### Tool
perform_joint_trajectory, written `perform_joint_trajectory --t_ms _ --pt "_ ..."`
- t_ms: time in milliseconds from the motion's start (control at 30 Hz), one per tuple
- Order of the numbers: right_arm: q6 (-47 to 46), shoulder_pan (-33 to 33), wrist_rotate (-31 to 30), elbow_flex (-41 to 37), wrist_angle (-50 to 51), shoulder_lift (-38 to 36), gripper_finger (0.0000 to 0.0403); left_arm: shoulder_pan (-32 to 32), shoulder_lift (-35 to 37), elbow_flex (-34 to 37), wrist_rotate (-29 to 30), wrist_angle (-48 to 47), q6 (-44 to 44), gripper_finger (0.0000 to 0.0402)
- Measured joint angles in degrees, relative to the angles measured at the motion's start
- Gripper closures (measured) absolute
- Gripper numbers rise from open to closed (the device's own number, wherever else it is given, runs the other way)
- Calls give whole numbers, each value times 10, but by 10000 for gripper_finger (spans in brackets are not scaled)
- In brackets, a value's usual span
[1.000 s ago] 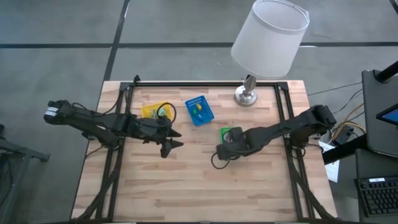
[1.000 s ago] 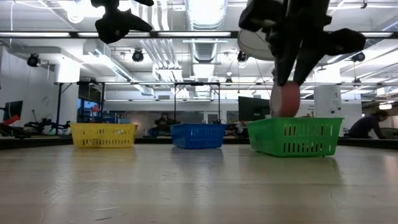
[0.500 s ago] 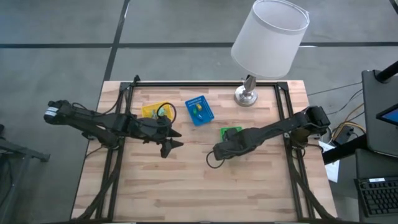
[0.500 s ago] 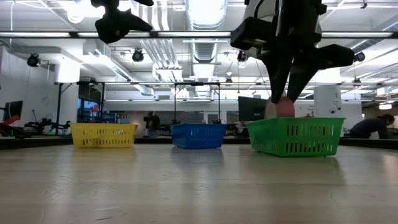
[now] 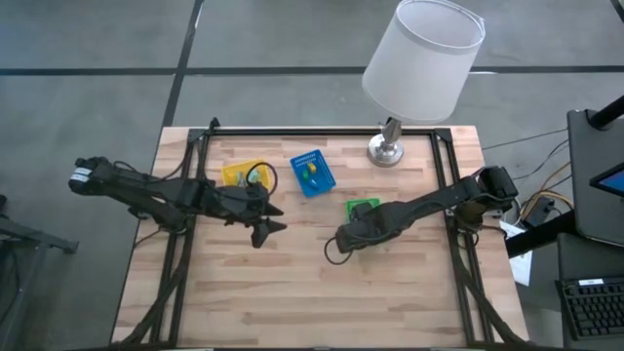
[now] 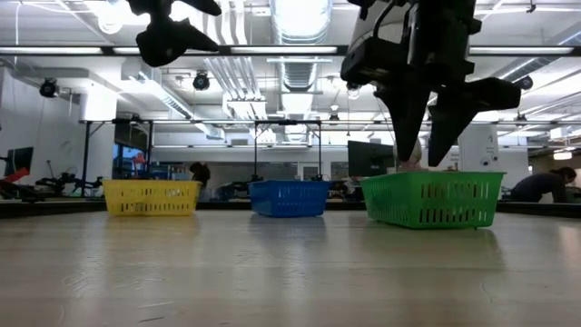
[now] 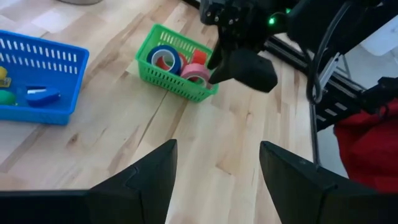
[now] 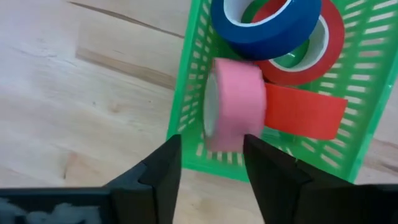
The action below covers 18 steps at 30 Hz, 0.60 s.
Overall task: Pick and place Stapler, Stapler remover, tape
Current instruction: Put the pink tape into the green bin, then return to Home Position
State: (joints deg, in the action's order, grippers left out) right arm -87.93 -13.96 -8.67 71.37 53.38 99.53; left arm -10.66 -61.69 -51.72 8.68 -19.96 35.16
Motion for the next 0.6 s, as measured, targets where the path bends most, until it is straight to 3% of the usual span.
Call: perform_joint_trajectory --t_ms 167,333,467,600 --pt "-3 0 2 1 2 -1 202 0 0 13 -4 -5 25 170" --pt "34 -4 -5 37 -2 -8 205 0 0 14 -41 9 28 189" --pt "99 -12 -18 78 -26 -8 237 0 5 7 -96 44 7 248" --pt "172 -12 -19 117 -94 -9 309 -3 17 4 -153 88 -24 350"
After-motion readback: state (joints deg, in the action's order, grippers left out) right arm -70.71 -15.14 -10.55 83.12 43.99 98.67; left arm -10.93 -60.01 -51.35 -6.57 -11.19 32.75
